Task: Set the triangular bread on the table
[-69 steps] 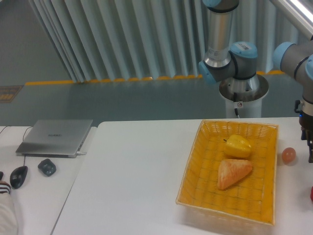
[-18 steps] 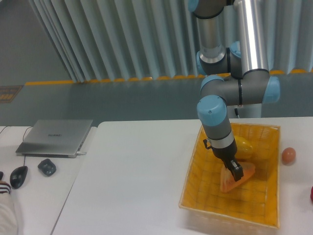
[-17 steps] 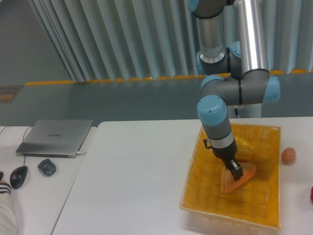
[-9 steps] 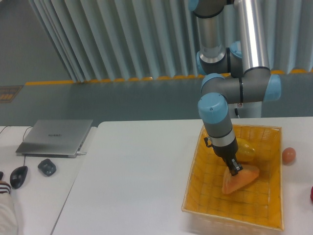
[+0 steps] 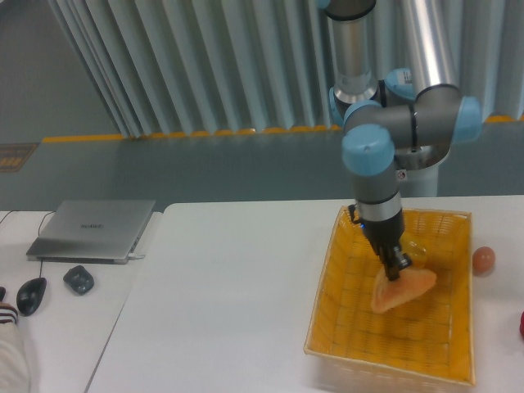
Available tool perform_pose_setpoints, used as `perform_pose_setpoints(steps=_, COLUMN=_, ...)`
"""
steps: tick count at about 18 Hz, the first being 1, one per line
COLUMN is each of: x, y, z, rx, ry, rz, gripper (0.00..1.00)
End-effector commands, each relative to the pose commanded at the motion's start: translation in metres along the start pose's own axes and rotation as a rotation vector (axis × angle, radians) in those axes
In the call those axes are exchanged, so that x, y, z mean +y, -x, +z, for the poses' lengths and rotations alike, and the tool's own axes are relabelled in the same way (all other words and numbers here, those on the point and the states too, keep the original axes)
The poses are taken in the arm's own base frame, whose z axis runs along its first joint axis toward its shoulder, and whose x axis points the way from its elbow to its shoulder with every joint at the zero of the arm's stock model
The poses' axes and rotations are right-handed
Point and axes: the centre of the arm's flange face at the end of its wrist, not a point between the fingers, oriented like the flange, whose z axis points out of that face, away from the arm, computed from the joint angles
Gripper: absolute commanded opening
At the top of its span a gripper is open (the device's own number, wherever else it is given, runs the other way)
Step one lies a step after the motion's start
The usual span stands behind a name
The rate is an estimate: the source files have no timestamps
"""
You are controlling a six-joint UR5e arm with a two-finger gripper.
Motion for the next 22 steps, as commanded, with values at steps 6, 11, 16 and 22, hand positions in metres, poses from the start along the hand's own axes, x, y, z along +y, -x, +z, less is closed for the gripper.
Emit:
perform_pose_setpoints(steps=6, x=0.121, y=0.043, z=-0.022, rx=0.051, ry=0.019, rz=0.108, gripper=0.0)
perform_pose_setpoints(steps=11, x=0.189, y=0.066, z=-0.014, rx=0.064, ry=0.026, rz=0.164, gripper=0.0)
perform_pose_setpoints(steps=16, x=0.259, y=0.089, z=0.007, rx=0.086, ry=0.028, rz=0.241, gripper=0.0)
perform_pose_setpoints(steps=22, x=0.294, y=0.103, z=0.033, rx=0.088, ry=0.029, rz=0.292, gripper=0.65)
